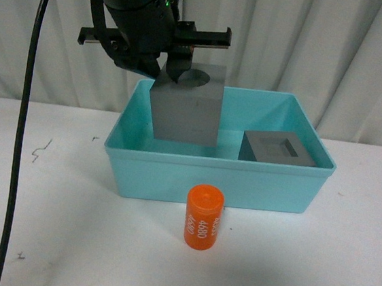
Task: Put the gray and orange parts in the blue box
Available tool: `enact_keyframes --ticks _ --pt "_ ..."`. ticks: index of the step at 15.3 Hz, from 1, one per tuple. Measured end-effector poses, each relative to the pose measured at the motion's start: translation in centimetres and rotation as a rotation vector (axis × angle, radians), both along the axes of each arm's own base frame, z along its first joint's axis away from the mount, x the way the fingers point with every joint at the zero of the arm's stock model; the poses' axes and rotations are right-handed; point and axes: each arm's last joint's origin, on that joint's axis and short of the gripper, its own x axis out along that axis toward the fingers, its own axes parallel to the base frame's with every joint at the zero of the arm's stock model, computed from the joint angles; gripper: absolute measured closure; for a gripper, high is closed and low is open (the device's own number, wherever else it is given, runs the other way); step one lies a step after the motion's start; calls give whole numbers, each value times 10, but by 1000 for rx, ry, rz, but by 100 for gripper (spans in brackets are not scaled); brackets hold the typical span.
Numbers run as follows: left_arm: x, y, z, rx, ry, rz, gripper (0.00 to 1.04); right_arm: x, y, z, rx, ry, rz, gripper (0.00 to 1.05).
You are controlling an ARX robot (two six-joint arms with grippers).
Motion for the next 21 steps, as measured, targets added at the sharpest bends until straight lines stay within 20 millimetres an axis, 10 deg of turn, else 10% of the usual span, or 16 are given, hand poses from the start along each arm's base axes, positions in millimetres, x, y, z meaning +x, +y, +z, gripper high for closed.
enact_keyframes --ticks 11,18,21 --pt "-2 24 -30 43 56 55 85 0 0 0 0 0 0 6" --pt "-6 35 -27 22 43 62 12 0 0 0 0 0 0 6" --pt "-23 49 8 -51 -114 55 7 0 0 0 0 0 0 6"
